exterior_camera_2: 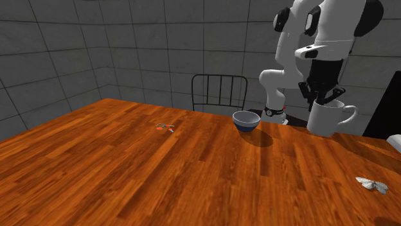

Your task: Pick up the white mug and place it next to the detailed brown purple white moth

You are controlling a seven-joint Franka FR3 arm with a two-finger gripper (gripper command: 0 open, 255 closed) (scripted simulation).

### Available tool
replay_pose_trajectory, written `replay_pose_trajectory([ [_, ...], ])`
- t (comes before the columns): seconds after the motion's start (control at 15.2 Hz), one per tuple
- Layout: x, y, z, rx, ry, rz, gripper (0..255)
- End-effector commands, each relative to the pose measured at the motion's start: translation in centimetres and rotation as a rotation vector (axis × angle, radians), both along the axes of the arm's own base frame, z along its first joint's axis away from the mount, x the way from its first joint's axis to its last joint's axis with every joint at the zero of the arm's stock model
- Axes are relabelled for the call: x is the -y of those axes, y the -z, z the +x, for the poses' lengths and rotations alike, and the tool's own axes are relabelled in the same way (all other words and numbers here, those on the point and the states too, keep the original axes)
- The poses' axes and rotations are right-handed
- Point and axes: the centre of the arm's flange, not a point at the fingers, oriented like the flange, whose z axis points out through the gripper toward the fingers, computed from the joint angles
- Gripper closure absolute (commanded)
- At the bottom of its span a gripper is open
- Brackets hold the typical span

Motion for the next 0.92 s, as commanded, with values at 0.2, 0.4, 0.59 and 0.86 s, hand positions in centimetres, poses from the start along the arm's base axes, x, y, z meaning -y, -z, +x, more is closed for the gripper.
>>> replay_pose_trajectory([
  [0.2,-5.5,0.0,-3.9,0.000,0.002,0.000,255],
  [0.4,-8.7,0.0,-6.2,0.000,0.002,0.000,255],
  [0.59,-11.3,0.5,-7.9,0.000,0.002,0.000,255],
  [0.86,-11.3,2.6,-7.9,0.000,0.002,0.000,255],
])
